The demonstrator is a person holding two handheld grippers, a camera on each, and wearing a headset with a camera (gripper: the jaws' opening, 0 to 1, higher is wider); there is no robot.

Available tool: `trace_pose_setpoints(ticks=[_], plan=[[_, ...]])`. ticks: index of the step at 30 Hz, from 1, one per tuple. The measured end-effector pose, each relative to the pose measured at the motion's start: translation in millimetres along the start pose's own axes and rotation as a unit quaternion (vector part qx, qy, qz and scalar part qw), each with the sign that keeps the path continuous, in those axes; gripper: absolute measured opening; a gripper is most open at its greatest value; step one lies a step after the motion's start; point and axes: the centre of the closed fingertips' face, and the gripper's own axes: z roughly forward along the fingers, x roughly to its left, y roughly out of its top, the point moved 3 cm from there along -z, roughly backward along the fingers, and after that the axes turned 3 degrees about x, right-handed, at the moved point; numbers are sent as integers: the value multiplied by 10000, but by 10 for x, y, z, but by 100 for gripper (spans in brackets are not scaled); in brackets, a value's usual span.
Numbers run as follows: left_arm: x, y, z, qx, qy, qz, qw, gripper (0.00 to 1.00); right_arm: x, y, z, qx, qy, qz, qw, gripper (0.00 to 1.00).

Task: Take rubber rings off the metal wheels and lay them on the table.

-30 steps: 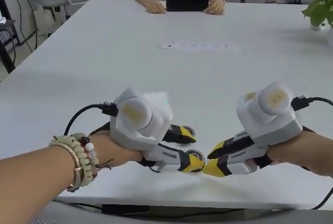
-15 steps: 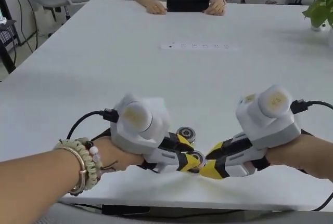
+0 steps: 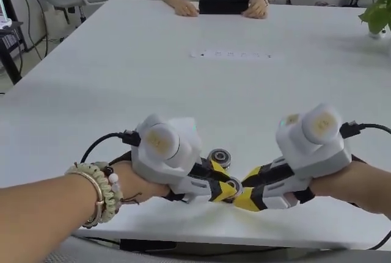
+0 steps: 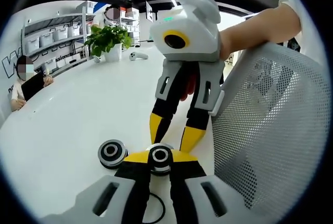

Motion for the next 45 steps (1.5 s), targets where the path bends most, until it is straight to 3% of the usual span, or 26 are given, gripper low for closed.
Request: trace_pose_setpoints(ticks=[7,8,13,16,25,28,30,34,37,39,41,43,44,45], plan=[[-12,3,-8,-27,10,-9,10000,8,1,9,-16,-6,22,-148,9999,17],[-8,-4,-13,-36,17,-14,10000,8,-26,-21,-23,103,-50,-235,9997,14],[-6,-8,-23,-86,49,-72,9999,8,-24,-18,-32,31,16,-127,9999,7],[-3,-10,-29,-84,71,-84,9999,8,-57,-10,-37,-13,-99,-137,9999,0],[-7,-10,-30,-99,74,-93,9999,8,-61,-27,-38,-24,6,382,9993,0],[-9,-9,-30,-101,72,-86,9999,8,-77,-33,-48,16,54,1073,9942,0],[-10,-8,-30,-102,74,-80,9999,8,-95,-28,-64,-33,64,1077,9942,0],[-9,-8,-30,-101,74,-76,9999,8,-85,-40,-87,-80,187,1786,9837,0],[-9,-6,-30,-99,80,-73,9999,8,-121,2,-129,-293,266,2170,9754,0],[-8,-6,-30,-99,83,-72,9999,8,-114,59,-153,-500,365,2355,9699,0],[-7,-6,-28,-100,86,-73,9999,8,-117,29,-147,-397,344,2273,9724,0],[-7,-7,-28,-104,86,-74,9999,8,-106,44,-147,-424,392,2366,9699,0],[-7,-7,-28,-104,87,-64,9999,8,-88,55,-150,-442,433,2495,9664,0],[-5,-7,-27,-102,88,-31,9999,8,-80,57,-151,-459,439,2476,9668,0]])
